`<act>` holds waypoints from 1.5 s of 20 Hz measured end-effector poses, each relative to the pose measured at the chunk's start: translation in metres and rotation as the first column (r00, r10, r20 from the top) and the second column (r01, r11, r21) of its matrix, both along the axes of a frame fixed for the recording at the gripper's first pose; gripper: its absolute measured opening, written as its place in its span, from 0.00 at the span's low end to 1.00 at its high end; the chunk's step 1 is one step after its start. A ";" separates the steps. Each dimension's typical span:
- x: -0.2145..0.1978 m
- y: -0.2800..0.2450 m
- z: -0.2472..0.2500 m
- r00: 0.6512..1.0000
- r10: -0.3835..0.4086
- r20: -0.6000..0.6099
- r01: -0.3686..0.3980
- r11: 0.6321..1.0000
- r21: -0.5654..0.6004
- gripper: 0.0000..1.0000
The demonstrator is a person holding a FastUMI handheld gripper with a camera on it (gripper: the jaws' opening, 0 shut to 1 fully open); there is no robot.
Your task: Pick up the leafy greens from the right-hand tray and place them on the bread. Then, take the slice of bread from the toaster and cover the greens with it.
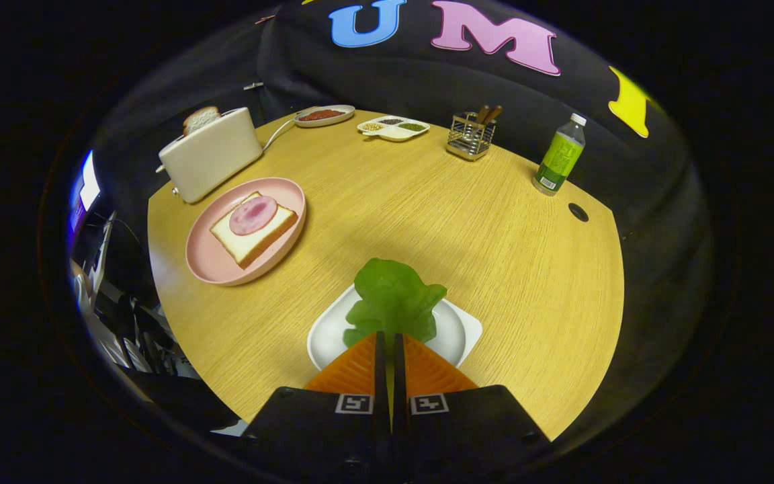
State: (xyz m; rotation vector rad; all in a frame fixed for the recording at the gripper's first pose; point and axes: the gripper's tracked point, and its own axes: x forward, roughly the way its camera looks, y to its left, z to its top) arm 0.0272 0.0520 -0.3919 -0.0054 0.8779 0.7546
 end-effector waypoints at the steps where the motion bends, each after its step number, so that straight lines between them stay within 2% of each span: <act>1: 0.000 0.001 0.010 1.000 -0.011 0.011 0.011 1.000 0.013 0.06; 7: 0.006 0.034 0.096 0.995 -0.037 0.090 0.027 0.994 0.108 0.05; 13: 0.004 0.109 0.154 0.992 0.009 0.124 -0.031 0.984 0.174 0.05; 22: -0.012 0.202 0.156 0.993 0.091 0.074 -0.103 0.978 0.183 0.05; 27: 0.002 0.221 0.138 0.997 0.066 0.045 -0.072 0.985 0.160 0.06; 30: 0.002 0.225 0.121 0.998 0.062 -0.002 -0.062 0.989 0.133 0.39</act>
